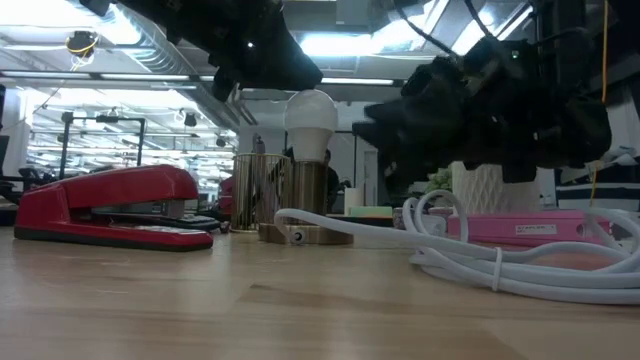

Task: Screw lightbulb
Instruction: Insert the white lightbulb into the gold lamp

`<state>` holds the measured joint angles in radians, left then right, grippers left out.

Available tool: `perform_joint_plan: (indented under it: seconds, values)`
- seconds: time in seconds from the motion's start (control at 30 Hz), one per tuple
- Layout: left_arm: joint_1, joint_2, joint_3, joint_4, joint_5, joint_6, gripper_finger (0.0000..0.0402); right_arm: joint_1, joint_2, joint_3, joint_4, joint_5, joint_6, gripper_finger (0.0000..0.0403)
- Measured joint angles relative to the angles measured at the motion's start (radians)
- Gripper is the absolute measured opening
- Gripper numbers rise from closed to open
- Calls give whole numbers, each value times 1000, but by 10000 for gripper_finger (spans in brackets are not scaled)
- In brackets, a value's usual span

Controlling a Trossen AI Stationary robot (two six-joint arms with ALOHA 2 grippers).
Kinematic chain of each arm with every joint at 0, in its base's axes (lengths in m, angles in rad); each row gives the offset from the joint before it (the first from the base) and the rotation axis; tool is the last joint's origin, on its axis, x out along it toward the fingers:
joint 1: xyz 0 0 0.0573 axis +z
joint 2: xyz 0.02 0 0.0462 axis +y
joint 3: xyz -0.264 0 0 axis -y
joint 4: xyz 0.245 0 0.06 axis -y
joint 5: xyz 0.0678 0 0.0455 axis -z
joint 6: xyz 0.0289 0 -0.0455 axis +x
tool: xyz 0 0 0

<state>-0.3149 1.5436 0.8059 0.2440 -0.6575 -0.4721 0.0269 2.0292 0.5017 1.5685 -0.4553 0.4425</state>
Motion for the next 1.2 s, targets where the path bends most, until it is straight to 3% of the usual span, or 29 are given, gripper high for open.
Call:
perform_joint_plan:
  seconds: [0.17, 0.43, 0.6, 0.77, 0.97, 1.2]
  values:
    - [0, 0, 0, 1, 0, 0, 82, 0, -65, 3, 4, -123, -30, 91]
    - [0, 0, 0, 2, 0, 0, 82, -1, -183, 3, 0, -123, -37, 27]
    - [0, 0, 0, 2, 0, 0, 82, -1, -213, 9, 1, 16, -98, 5]
    - [0, 0, 0, 3, 0, 0, 82, -1, -213, 72, -123, 222, -138, 18]
    - [0, -2, -2, -7, -6, 2, 81, -1, -214, 191, -405, 252, -222, 18]
    - [0, -1, 0, 1, 0, 0, 81, -2, -215, 205, -406, 274, -269, 5]
